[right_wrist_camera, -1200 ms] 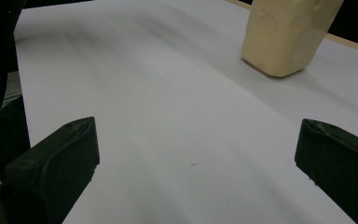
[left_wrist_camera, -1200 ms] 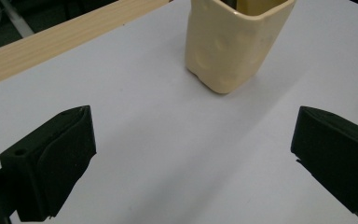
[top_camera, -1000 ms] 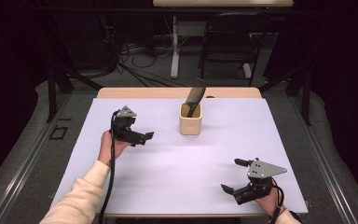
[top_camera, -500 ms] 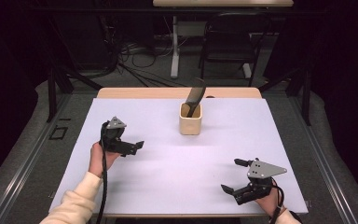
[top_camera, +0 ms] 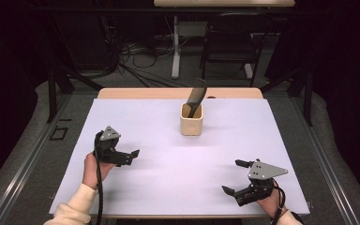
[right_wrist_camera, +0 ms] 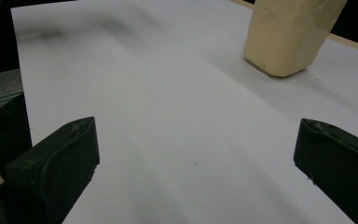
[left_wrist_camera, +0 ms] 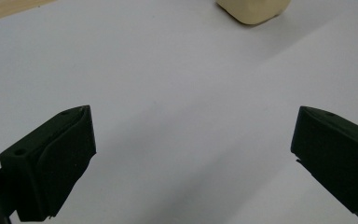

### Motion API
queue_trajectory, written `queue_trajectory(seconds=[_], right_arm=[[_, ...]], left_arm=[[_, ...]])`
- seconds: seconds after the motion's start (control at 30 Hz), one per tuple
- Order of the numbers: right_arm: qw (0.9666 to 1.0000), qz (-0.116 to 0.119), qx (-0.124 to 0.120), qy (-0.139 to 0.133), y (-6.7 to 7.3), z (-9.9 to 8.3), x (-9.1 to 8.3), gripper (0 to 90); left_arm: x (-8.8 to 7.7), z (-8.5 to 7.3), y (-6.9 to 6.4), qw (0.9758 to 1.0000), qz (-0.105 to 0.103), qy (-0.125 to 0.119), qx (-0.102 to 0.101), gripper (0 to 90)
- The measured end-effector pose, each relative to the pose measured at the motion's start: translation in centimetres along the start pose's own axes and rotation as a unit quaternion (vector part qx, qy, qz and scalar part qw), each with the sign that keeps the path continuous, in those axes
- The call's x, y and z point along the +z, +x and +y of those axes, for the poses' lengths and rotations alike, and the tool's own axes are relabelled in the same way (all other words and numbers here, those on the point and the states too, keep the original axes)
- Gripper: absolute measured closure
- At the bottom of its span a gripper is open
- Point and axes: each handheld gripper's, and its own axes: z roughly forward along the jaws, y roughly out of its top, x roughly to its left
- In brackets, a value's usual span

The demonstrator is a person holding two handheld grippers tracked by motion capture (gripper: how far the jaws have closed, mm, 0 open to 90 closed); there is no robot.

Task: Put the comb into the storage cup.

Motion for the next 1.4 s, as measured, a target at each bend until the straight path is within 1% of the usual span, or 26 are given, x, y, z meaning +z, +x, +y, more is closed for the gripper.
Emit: queue_trajectory(seconds=[0.17, 0.2, 0.3, 0.5, 0.53, 0.57, 0.6, 0.67, 0.83, 0.87, 0.97, 1.0, 1.07, 1.2, 1.3, 1.33, 1.4], right_arm=[[1.0, 0.0, 0.001, 0.0, 0.0, 0.0, 0.0, 0.0], [1.0, 0.0, 0.0, 0.001, 0.0, 0.0, 0.0, 0.0], [1.0, -0.003, -0.002, 0.002, 0.0, 0.0, 0.0, 0.0], [1.0, 0.0, -0.001, 0.001, 0.0, 0.0, 0.0, 0.0], [1.0, -0.001, -0.002, 0.001, 0.0, 0.0, 0.0, 0.0], [1.0, -0.001, -0.001, 0.002, 0.0, 0.0, 0.0, 0.0], [1.0, -0.001, -0.002, 0.003, 0.0, 0.0, 0.0, 0.0], [1.0, -0.001, -0.001, 0.002, 0.0, 0.0, 0.0, 0.0], [1.0, -0.001, -0.001, 0.004, 0.0, 0.0, 0.1, 0.0], [1.0, -0.001, -0.002, 0.004, 0.0, -0.1, 0.1, 0.0], [1.0, 0.0, -0.002, 0.005, 0.0, 0.0, 0.1, 0.0], [1.0, 0.0, -0.002, 0.006, 0.0, 0.0, 0.1, 0.0], [1.0, 0.0, -0.002, 0.006, 0.0, -0.1, 0.2, 0.0], [0.9999, 0.005, -0.002, 0.011, 0.0, -0.1, 0.2, 0.0], [0.9999, 0.007, -0.002, 0.009, 0.0, -0.1, 0.2, 0.0], [0.9999, 0.008, -0.002, 0.009, 0.0, -0.1, 0.2, 0.0], [0.9999, 0.007, -0.002, 0.01, 0.0, -0.1, 0.2, 0.0]], left_arm=[[-0.4, -0.8, -0.1, 1.0, 0.002, 0.002, 0.0, 0.0], [-0.5, -0.9, -0.2, 1.0, 0.004, 0.001, -0.003, 0.0], [-0.7, -1.4, -0.3, 1.0, 0.006, -0.002, -0.003, 0.0], [-1.2, -2.1, -0.6, 0.9999, 0.01, -0.003, -0.005, 0.0], [-1.3, -2.3, -0.7, 0.9999, 0.011, -0.006, -0.009, 0.0], [-1.5, -2.5, -0.7, 0.9999, 0.014, -0.007, -0.007, 0.0], [-1.6, -2.6, -0.8, 0.9998, 0.015, -0.008, -0.01, 0.0], [-1.8, -2.9, -1.0, 0.9997, 0.018, -0.009, -0.009, 0.0], [-2.2, -3.7, -1.2, 0.9997, 0.02, -0.01, -0.013, 0.0], [-2.3, -3.9, -1.2, 0.9997, 0.02, -0.01, -0.012, 0.0], [-2.5, -4.2, -1.4, 0.9995, 0.021, -0.015, -0.016, 0.0], [-2.6, -4.2, -1.4, 0.9996, 0.021, -0.014, -0.015, 0.0], [-2.8, -4.4, -1.6, 0.9993, 0.025, -0.02, -0.016, 0.0], [-3.0, -4.7, -1.9, 0.9993, 0.026, -0.024, -0.013, 0.0], [-3.3, -5.0, -2.2, 0.9992, 0.026, -0.028, -0.013, 0.0], [-3.3, -5.2, -2.3, 0.999, 0.029, -0.032, -0.013, 0.0], [-3.4, -5.5, -2.3, 0.999, 0.027, -0.032, -0.016, 0.0]])
